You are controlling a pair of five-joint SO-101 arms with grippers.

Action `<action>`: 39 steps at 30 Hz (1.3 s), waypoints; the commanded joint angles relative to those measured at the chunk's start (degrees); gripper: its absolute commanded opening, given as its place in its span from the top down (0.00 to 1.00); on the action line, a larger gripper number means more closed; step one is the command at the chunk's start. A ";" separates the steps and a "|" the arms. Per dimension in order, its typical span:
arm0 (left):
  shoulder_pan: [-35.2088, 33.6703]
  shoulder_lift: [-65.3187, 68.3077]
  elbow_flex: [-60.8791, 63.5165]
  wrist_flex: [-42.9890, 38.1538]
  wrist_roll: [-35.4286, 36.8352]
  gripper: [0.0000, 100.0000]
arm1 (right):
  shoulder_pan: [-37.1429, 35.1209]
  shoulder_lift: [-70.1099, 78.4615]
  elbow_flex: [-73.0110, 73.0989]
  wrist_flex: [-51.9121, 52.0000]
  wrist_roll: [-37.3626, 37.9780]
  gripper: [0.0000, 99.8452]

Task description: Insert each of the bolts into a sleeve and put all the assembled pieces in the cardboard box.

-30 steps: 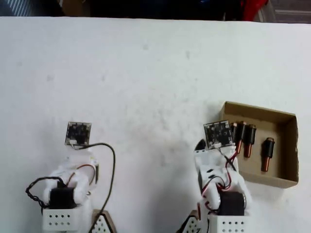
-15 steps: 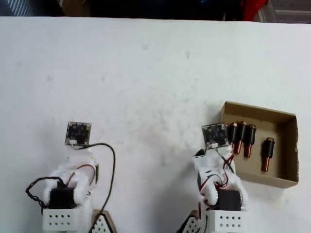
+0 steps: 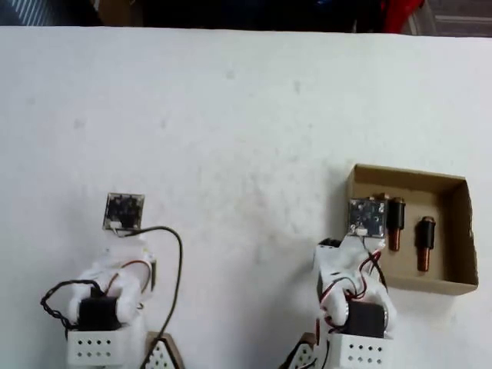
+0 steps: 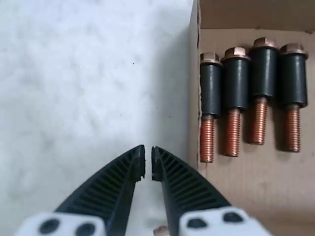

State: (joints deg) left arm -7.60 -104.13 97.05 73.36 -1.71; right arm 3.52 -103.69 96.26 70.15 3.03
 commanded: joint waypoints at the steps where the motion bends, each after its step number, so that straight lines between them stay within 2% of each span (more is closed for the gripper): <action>1: 0.84 -0.31 0.00 0.18 -0.44 0.98 | -1.19 0.66 0.62 2.42 -3.34 0.98; 16: 0.84 -0.31 0.00 0.18 -0.44 0.98 | -1.36 0.66 0.62 2.33 -4.40 0.98; 23: 0.84 -0.31 0.00 0.18 -0.44 0.98 | -7.78 0.57 0.62 1.71 -4.75 0.98; 33: 0.84 -0.31 0.00 0.18 -0.44 0.98 | -7.43 0.57 0.62 2.33 -4.40 0.98; 39: 0.84 -0.31 0.00 0.18 -0.44 0.98 | -0.66 0.57 0.62 2.33 -4.40 0.98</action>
State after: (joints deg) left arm -7.60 -104.13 97.05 73.36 -1.71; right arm -0.79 -102.99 96.70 72.18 -1.27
